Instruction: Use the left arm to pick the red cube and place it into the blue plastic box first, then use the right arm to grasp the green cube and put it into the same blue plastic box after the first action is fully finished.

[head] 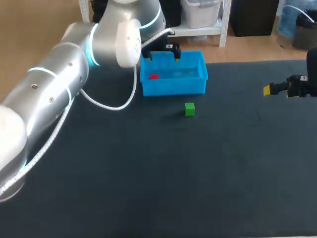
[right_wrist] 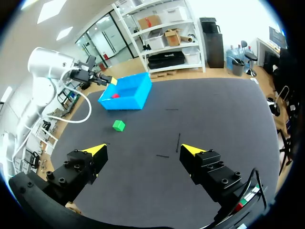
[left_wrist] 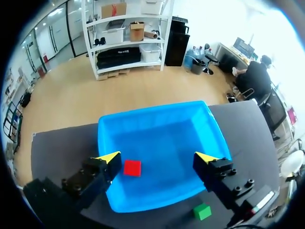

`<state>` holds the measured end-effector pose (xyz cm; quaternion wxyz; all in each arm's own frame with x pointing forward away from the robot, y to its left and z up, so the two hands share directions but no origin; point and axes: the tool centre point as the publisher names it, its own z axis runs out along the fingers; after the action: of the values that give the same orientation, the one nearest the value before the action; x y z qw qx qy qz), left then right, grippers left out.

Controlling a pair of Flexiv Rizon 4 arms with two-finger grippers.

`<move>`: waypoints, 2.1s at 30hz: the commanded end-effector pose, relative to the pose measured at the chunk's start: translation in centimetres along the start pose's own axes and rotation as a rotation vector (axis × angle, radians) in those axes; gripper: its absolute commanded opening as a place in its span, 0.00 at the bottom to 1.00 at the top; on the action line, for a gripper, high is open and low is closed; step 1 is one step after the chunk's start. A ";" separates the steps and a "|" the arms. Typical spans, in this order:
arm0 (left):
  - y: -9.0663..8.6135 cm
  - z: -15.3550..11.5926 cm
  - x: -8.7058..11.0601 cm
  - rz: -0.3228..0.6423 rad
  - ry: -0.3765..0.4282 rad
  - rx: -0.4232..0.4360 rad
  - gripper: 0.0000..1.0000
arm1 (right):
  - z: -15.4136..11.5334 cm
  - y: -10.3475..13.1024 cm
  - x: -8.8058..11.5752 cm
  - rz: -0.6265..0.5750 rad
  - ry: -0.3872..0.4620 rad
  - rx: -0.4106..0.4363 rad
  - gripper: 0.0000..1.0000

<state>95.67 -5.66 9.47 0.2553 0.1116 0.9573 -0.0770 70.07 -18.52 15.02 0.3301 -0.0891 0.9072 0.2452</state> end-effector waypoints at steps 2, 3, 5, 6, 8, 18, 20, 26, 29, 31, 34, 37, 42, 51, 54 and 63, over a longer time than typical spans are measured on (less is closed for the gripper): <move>0.2 -2.3 0.2 0.021 0.177 0.016 1.00 | 0.0 0.0 0.0 0.000 0.000 0.001 1.00; 0.3 -2.7 0.5 0.023 0.177 0.017 1.00 | 0.0 0.0 0.0 0.000 0.000 0.001 1.00; 0.6 -3.6 1.3 0.030 0.178 0.031 1.00 | 0.0 0.0 0.0 0.000 0.000 0.001 1.00; 0.7 -4.1 1.7 0.031 0.174 0.030 1.00 | 0.0 0.0 0.0 0.000 0.000 0.001 1.00; 0.6 -5.2 2.6 0.053 0.165 0.026 1.00 | 0.0 0.0 0.0 0.000 0.000 0.001 1.00; 0.8 -10.4 7.7 0.081 0.129 0.115 1.00 | 0.0 0.0 0.0 0.000 0.000 0.001 1.00; 1.0 -11.1 8.7 0.085 0.108 0.144 1.00 | 0.0 0.0 0.0 0.000 0.000 0.001 1.00; 1.8 -13.1 12.1 0.108 0.049 0.165 1.00 | 0.0 0.0 0.0 0.000 0.000 0.001 1.00; 2.2 -13.9 13.8 0.121 0.026 0.176 1.00 | 0.0 0.0 0.0 0.000 0.000 0.001 1.00; 2.5 -14.3 15.0 0.121 0.020 0.178 1.00 | 0.0 0.0 0.0 0.000 0.000 0.001 1.00; 2.7 -14.9 16.9 0.115 0.014 0.192 1.00 | 0.0 0.0 0.0 0.000 0.000 0.001 1.00; 2.7 -15.2 18.9 0.105 0.018 0.199 1.00 | 0.0 0.0 0.0 0.000 0.000 0.001 1.00; 2.5 -15.8 21.7 0.101 -0.030 0.212 1.00 | 0.0 0.0 0.0 0.000 0.000 0.001 1.00; 3.0 -17.4 23.2 0.072 -0.158 0.219 1.00 | 0.0 0.0 0.0 0.000 0.000 0.001 1.00; 3.4 -17.8 23.4 0.078 -0.173 0.216 1.00 | 0.0 0.0 0.0 0.000 0.000 0.001 1.00; 5.8 -17.9 23.3 0.078 -0.184 0.231 1.00 | 0.0 0.0 0.0 0.000 0.000 0.001 1.00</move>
<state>69.28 6.63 12.87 0.1079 0.2059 0.9635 -0.1331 70.07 -18.52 15.02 0.3301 -0.0890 0.9072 0.2452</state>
